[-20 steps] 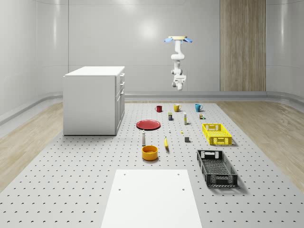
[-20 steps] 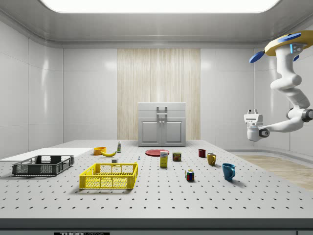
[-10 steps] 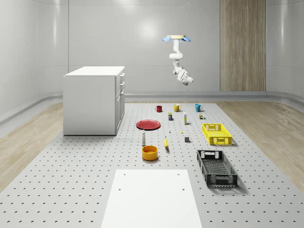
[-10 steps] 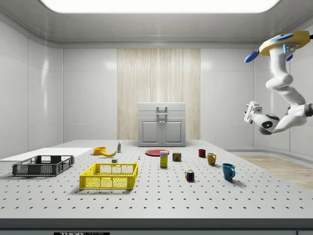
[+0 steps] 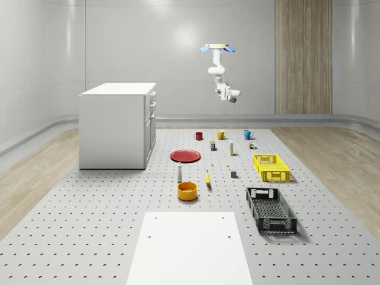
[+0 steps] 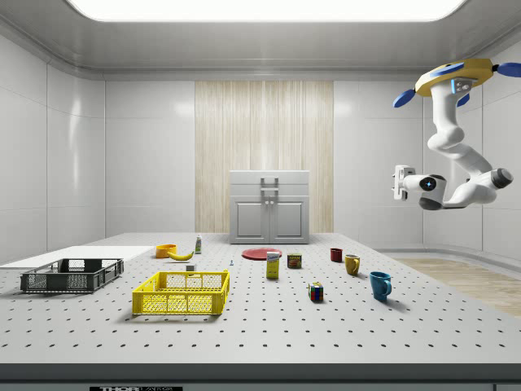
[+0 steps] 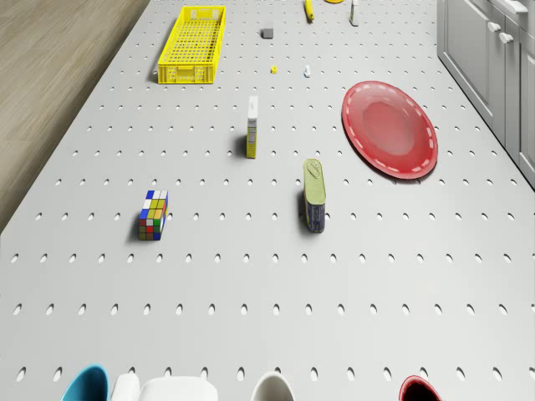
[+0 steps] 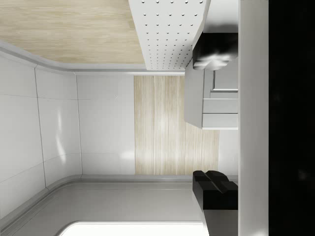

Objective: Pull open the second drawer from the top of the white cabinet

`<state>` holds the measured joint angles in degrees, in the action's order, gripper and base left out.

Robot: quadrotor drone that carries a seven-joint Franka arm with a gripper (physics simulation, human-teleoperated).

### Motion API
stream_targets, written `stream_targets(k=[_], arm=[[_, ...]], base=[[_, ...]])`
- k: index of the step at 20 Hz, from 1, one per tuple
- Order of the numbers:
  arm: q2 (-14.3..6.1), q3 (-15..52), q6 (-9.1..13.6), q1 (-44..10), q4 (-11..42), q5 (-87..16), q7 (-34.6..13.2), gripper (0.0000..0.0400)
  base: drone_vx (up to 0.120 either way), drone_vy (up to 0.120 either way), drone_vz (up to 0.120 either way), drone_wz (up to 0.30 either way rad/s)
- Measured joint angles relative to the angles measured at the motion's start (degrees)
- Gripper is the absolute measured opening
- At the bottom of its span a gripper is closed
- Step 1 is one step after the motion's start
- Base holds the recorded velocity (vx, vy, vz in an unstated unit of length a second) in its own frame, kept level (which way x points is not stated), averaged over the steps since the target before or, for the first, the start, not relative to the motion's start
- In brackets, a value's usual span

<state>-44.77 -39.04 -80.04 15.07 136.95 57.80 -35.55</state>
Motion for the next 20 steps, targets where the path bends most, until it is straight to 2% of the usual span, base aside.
stream_targets(k=[20], arm=[[-5.6, -5.2, -5.9, 8.3, 2.1, -1.3, -2.3, 0.0300]], base=[[0.120, -0.120, 0.000, 0.000]])
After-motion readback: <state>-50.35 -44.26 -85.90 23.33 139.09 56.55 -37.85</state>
